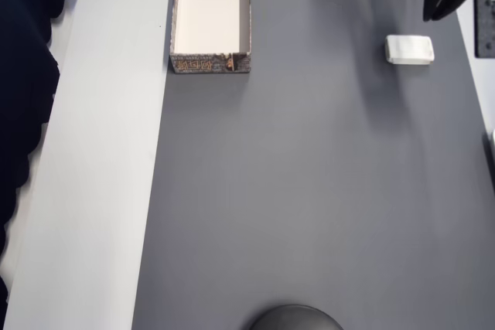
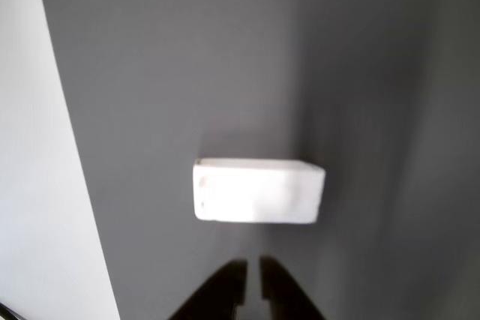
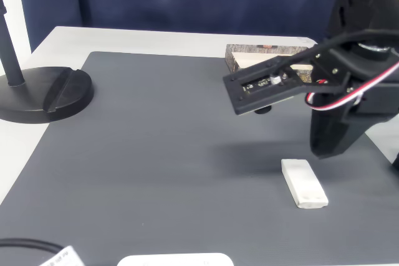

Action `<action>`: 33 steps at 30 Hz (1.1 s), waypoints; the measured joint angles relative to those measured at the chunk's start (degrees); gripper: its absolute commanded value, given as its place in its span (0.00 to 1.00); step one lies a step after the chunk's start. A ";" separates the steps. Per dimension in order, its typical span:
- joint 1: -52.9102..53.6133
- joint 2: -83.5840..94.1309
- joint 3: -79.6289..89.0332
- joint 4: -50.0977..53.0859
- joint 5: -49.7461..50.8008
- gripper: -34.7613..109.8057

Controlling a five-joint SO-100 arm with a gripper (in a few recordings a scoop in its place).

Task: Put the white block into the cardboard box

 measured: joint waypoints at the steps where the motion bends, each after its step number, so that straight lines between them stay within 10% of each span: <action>1: 0.00 -0.26 -0.26 0.00 0.00 0.23; 33: 2.02 -3.43 -3.69 0.00 -2.99 0.23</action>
